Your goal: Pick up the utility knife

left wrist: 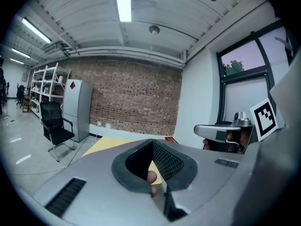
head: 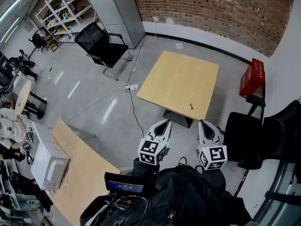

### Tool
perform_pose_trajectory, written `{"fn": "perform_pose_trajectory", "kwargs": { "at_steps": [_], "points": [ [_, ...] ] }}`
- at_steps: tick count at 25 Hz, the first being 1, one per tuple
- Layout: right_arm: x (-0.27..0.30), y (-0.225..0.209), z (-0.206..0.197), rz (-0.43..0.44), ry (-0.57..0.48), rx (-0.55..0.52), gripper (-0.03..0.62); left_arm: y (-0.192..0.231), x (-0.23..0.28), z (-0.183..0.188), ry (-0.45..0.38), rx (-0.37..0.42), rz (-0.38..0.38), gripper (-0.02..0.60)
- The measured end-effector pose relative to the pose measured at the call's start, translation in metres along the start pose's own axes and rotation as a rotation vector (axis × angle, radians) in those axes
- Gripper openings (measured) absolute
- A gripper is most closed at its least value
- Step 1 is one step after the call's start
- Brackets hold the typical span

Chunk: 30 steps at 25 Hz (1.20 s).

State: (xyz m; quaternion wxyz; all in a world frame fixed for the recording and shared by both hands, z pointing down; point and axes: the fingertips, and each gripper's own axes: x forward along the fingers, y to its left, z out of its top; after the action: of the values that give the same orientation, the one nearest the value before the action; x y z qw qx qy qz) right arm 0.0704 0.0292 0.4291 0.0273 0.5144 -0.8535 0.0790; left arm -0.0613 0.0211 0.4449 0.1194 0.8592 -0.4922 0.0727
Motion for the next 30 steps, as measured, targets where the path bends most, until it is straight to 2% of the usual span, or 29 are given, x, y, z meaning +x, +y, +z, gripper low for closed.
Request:
{"fn": "perform_pose_trajectory", "kwargs": {
  "at_steps": [7, 15, 21, 30],
  "points": [
    [0.011, -0.033, -0.011, 0.014, 0.032, 0.038, 0.003, -0.013, 0.034, -0.005, 0.042, 0.018, 0.002, 0.000],
    [0.017, -0.049, -0.021, 0.012, 0.052, 0.066, 0.003, -0.017, 0.056, -0.009, 0.075, 0.031, -0.009, 0.000],
    [0.037, -0.049, -0.026, 0.018, 0.075, 0.063, 0.003, 0.000, 0.075, -0.010, 0.088, 0.020, -0.019, 0.000],
    [0.084, -0.065, -0.031, -0.037, 0.123, 0.055, 0.003, 0.031, 0.119, -0.009, 0.113, 0.004, -0.083, 0.000]
  ]
}}
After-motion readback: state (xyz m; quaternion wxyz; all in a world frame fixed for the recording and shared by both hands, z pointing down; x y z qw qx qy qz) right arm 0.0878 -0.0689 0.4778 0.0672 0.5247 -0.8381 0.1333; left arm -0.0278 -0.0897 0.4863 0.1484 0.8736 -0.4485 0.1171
